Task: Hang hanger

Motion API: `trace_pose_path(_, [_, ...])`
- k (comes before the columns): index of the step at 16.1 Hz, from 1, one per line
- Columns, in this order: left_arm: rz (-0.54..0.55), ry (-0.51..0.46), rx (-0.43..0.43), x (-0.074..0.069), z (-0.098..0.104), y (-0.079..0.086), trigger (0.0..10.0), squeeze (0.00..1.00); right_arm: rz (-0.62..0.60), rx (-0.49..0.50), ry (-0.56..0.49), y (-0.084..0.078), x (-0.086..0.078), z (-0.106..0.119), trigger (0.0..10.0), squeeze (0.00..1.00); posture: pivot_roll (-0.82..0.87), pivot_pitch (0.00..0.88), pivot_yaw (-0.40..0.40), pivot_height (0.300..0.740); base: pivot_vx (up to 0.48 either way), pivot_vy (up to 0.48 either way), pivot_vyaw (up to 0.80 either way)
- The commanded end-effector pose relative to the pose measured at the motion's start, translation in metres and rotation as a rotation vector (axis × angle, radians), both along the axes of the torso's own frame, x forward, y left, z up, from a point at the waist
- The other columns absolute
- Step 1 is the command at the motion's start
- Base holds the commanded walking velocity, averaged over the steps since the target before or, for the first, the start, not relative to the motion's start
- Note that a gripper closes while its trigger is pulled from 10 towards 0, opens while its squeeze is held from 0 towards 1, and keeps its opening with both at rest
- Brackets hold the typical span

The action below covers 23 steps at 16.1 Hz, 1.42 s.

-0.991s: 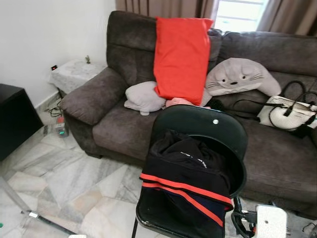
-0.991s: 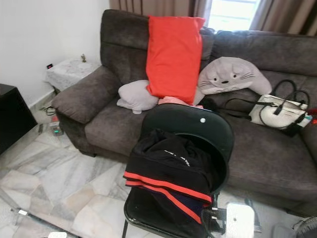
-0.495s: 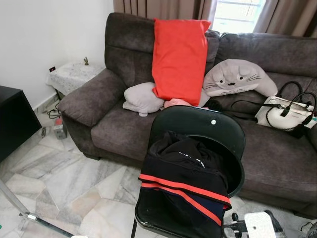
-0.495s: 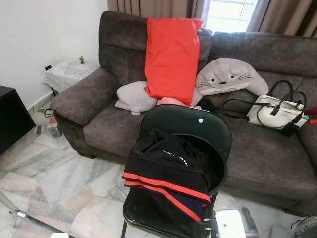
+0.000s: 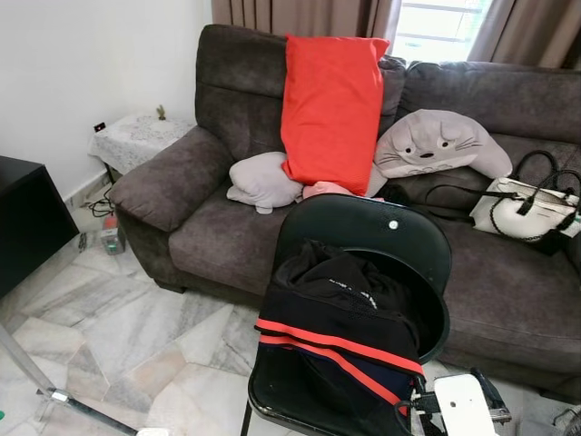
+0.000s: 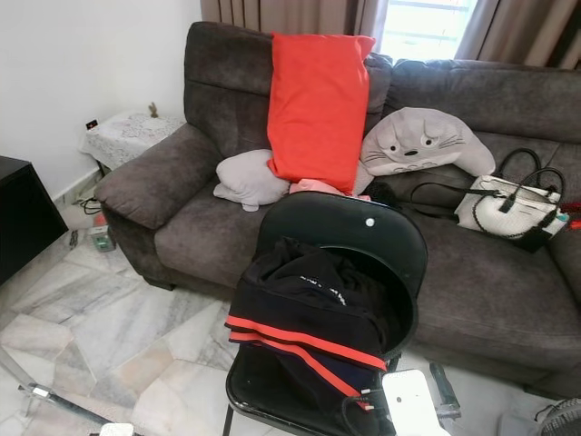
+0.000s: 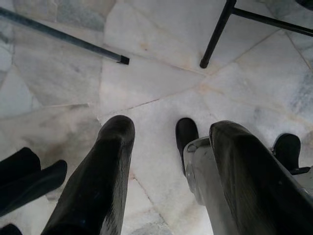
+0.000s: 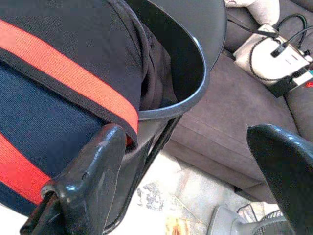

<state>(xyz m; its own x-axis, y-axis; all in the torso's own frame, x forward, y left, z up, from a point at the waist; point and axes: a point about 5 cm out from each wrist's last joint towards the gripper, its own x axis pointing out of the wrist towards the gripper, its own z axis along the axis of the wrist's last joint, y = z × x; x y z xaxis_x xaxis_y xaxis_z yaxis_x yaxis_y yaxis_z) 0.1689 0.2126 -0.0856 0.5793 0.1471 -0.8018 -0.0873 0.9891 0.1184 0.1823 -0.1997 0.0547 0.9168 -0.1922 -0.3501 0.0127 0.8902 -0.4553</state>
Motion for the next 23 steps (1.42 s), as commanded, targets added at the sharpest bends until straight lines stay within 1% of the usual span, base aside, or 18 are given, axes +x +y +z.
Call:
trace_pose_path(1, [0.000,0.026,0.003,-0.004,-0.002,0.001,10.0,0.00,0.003,-0.016,0.020,-0.001,0.001,-0.003,10.0,0.00,-0.04,0.000,-0.010,0.740,0.000,0.000,0.00])
trace_pose_path(8, [0.005,0.033,0.006,-0.009,-0.003,0.006,10.0,0.00,0.002,-0.002,0.021,0.000,0.011,-0.005,10.0,0.00,-0.04,0.000,-0.013,0.740,0.000,0.000,0.00])
trace_pose_path(11, [0.006,0.034,0.006,-0.010,-0.003,0.008,10.0,0.00,0.006,0.006,0.033,-0.001,0.012,-0.007,10.0,0.00,-0.04,0.000,-0.013,0.740,0.000,0.000,0.00])
trace_pose_path(13, [0.007,0.035,0.006,-0.011,-0.003,0.009,10.0,0.00,0.025,0.024,0.042,0.002,0.012,-0.008,10.0,0.00,-0.04,0.000,-0.012,0.740,0.000,0.000,0.00])
trace_pose_path(18, [0.006,0.038,0.006,-0.012,-0.003,0.010,10.0,0.00,0.024,0.027,0.047,0.002,0.014,-0.010,10.0,0.00,-0.04,0.000,-0.011,0.740,0.000,0.000,0.00])
trace_pose_path(23, [0.005,0.039,0.008,-0.012,-0.003,0.010,10.0,0.00,-0.012,0.003,-0.058,-0.005,0.025,0.003,10.0,0.00,-0.03,0.000,-0.009,0.740,0.000,0.000,0.00])
